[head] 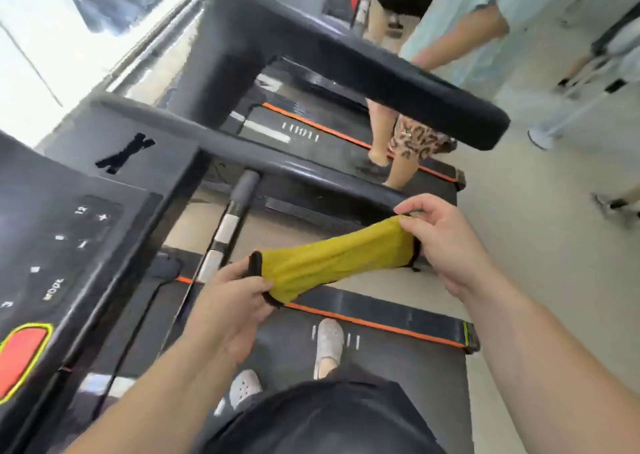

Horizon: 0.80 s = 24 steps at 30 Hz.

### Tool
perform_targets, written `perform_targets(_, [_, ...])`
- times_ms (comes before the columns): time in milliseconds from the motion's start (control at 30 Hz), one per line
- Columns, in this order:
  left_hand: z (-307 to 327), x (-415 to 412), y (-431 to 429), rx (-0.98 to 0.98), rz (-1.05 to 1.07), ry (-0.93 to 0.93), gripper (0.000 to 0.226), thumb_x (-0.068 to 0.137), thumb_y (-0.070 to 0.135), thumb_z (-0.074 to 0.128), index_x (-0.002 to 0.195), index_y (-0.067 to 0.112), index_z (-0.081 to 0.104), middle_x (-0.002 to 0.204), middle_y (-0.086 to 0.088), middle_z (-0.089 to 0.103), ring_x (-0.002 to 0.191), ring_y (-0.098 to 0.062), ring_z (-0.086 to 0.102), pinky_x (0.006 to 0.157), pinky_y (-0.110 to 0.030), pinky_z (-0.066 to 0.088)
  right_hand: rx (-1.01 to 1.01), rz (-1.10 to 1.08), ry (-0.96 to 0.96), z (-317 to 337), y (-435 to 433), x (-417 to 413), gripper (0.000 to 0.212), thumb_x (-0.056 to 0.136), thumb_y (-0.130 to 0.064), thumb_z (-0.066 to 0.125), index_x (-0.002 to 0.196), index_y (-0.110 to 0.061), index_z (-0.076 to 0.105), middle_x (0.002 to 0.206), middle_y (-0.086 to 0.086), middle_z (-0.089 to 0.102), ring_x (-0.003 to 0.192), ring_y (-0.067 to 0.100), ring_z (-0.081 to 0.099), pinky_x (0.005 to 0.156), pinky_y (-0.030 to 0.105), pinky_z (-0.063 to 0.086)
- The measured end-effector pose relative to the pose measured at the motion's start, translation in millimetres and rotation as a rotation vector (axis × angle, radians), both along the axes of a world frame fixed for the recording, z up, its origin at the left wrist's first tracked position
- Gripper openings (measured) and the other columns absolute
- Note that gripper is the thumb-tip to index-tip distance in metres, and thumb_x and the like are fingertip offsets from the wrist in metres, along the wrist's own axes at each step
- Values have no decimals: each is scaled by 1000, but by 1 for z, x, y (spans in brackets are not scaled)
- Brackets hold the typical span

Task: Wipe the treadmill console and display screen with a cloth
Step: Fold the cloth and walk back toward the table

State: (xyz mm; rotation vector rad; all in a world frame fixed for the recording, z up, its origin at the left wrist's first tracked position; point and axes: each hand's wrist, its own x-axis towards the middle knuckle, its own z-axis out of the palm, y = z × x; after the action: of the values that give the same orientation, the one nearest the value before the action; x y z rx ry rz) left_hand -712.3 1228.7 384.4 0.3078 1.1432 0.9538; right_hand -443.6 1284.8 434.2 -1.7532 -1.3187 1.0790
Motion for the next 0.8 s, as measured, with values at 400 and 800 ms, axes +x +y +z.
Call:
perform_targets(400, [-45, 191, 20, -155, -165, 439, 22, 85, 2, 74, 102, 13, 67, 98, -20, 72, 63, -23, 67, 63, -33, 46, -136, -458, -11, -75, -130, 195, 14, 90, -14, 74, 82, -24, 69, 75, 5, 71, 72, 23, 64, 73, 50, 58])
perform_targets(800, [-36, 496, -6, 212, -1043, 681, 37, 81, -21, 55, 86, 11, 71, 101, -26, 68, 82, -30, 62, 85, -46, 56, -175, -864, 305, -93, -284, 438, 28, 91, 12, 63, 81, -13, 71, 90, 7, 76, 86, 22, 71, 74, 37, 61])
